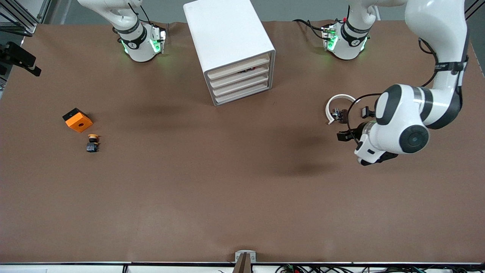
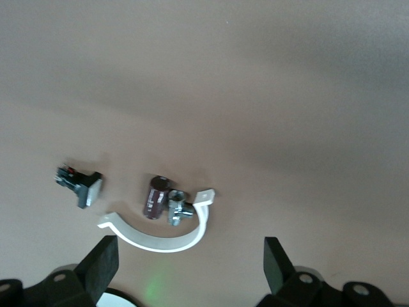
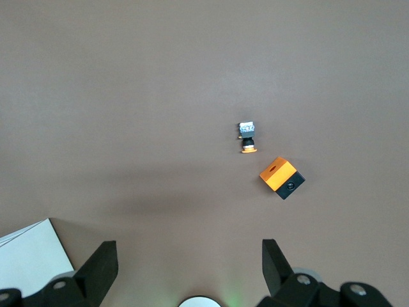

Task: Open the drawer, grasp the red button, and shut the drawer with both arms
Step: 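Move the left gripper toward the white drawer cabinet, then hook the left gripper onto the upper drawer front of the cabinet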

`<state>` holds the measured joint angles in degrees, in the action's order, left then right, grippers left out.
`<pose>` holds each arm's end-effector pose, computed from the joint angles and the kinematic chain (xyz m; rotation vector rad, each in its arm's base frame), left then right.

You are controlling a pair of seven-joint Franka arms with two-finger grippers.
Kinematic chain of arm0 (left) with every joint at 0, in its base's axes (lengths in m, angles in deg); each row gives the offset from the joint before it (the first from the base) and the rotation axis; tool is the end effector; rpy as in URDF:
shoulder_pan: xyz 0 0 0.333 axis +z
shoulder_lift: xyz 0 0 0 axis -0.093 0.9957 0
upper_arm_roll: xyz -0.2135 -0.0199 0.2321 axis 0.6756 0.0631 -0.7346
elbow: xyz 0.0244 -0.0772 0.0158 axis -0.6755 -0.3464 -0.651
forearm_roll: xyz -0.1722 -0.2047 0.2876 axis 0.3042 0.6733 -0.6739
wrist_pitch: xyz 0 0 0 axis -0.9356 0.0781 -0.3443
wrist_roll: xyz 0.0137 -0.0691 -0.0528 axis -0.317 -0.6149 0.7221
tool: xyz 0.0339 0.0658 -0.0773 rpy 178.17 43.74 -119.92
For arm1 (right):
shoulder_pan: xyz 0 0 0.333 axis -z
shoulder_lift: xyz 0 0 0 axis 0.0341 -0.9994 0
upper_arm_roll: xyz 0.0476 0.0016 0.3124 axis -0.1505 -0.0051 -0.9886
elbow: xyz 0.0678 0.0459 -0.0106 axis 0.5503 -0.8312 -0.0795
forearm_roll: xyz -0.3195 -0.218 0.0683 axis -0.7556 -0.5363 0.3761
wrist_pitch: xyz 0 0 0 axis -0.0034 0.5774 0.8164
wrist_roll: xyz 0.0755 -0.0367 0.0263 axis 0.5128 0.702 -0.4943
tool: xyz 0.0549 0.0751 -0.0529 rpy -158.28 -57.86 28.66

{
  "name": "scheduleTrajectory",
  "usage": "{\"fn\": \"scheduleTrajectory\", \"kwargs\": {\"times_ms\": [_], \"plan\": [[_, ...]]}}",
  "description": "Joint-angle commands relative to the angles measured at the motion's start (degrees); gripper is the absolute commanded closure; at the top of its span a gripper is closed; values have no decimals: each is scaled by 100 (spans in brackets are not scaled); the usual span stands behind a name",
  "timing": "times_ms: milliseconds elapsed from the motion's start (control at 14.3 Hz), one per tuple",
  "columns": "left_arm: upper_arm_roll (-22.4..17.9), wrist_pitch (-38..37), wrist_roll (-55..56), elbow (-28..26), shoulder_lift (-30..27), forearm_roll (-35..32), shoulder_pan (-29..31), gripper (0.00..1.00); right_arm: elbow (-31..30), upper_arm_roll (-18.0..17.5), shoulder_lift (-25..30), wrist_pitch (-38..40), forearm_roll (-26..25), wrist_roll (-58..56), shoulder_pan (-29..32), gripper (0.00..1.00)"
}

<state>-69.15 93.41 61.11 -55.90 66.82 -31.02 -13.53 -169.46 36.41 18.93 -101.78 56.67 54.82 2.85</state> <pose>0.5951 -0.1348 0.3215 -2.9637 -0.4622 0.6434 0.4829 -0.0507 0.6729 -3.1286 0.0927 0.0115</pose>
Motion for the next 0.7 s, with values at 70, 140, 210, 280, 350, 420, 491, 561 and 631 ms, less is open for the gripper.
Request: {"fn": "scheduleTrajectory", "kwargs": {"times_ms": [70, 140, 210, 280, 350, 420, 491, 561, 631], "plan": [[36, -43, 1639, 290, 438, -60, -419, 0, -102, 18, 125, -30, -7, -45, -46, 0], [71, -52, 2122, 395, 578, -60, -550, 0, -102, 18, 125, -21, -7, -45, -46, 0], [124, -61, 2571, 465, 701, -60, -613, 0, -102, 18, 125, -21, -7, -45, -37, 0], [255, -78, 3028, 518, 824, -51, -631, 0, -102, 18, 125, -30, -7, -45, -37, 0], [378, -96, 3407, 562, 913, -43, -613, 0, -102, 18, 125, -30, -7, -45, -45, 0], [544, -122, 3802, 650, 1053, 27, -578, 0, -102, 18, 125, -30, -7, -45, -46, 0], [685, -166, 4215, 781, 1185, 193, -552, 0, -102, 18, 125, -30, -7, -45, -46, 0], [730, -175, 4515, 948, 1334, 360, -552, 0, -102, 18, 125, -30, -7, -45, -46, 0], [739, -184, 4892, 1184, 1544, 605, -569, 0, -102, 18, 125, -21, -7, -45, -46, 0]]}}
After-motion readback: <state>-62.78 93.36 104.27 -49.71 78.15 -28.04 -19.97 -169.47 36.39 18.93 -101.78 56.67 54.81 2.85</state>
